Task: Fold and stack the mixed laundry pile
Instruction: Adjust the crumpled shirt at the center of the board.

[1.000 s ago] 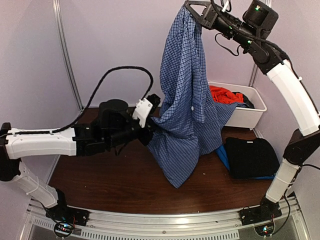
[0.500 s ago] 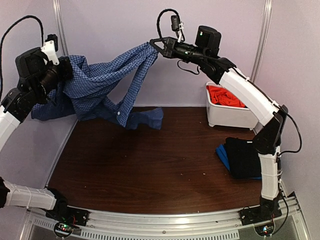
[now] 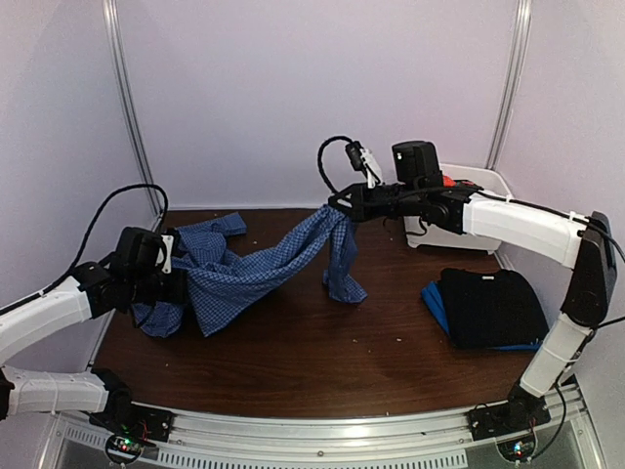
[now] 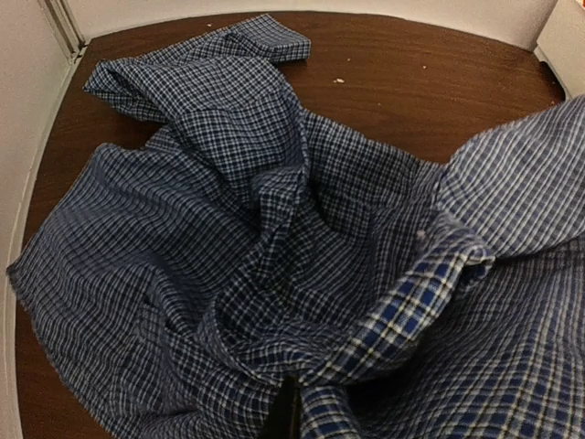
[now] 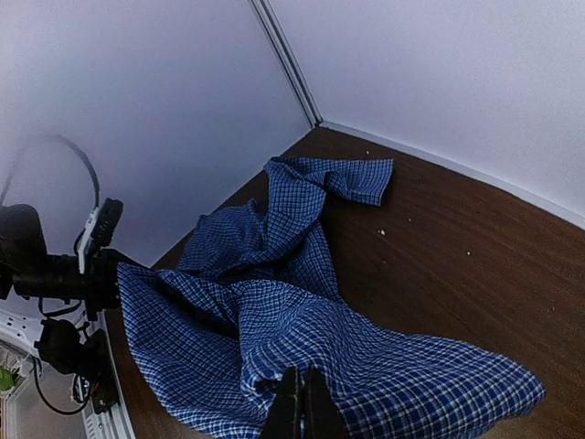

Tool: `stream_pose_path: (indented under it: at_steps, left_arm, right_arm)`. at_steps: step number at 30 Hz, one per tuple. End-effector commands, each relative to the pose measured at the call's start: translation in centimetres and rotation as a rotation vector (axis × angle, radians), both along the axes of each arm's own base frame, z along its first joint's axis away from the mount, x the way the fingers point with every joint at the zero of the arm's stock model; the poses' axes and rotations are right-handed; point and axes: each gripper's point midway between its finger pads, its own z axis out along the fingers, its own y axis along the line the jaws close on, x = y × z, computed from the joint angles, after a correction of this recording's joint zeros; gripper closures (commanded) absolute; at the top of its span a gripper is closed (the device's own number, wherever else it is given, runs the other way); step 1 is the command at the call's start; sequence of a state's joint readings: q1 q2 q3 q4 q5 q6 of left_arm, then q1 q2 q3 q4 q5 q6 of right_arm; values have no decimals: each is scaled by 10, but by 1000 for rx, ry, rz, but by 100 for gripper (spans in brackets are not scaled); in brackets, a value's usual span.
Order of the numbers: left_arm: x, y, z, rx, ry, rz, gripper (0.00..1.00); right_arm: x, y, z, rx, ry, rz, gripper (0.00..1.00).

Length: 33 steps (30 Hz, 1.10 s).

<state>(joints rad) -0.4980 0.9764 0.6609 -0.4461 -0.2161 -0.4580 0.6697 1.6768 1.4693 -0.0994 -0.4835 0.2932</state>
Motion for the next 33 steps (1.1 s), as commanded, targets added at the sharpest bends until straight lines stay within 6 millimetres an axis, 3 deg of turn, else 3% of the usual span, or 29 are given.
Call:
stream_pose_path:
  at_steps: [1,5,8,11,13,15,17,20,22,25,30,33]
  left_arm:
    - [9,-30,28,-162,-46,-75,97]
    - [-18,-59,-3,-254,88,-239,95]
    - [-46,-72,-26,-294,178,-325,92]
    - [-73,-93,-38,-277,233,-395,76]
    - [-83,-94,-50,-262,293,-374,69]
    - [-90,-97,-54,-266,304,-373,55]
    - [-88,-91,-49,-283,260,-331,43]
    - [-76,-72,-23,-303,124,-232,12]
    - [-66,-56,-4,-297,44,-154,5]
    - [-54,-39,11,-318,-1,-69,2]
    - [-32,-14,3,-307,38,68,2]
    - [-15,-21,-1,-327,58,57,2]
  right_arm:
    - [-12,-23,-49,-109,56,-39,100]
    - [-46,-46,-101,-157,156,-35,100]
    - [-69,-65,-128,-207,208,-32,100]
    - [-88,-83,-143,-234,236,-50,100]
    - [-98,-93,-156,-257,268,-59,100]
    - [-107,-101,-171,-283,303,-69,100]
    - [-112,-110,-186,-310,333,-90,100]
    - [-112,-129,-206,-381,354,-171,100]
    - [-109,-146,-215,-433,373,-253,100]
    - [-107,-170,-223,-452,402,-348,100]
    - [-107,-201,-230,-485,423,-460,100]
    - [-109,-197,-231,-477,426,-424,100]
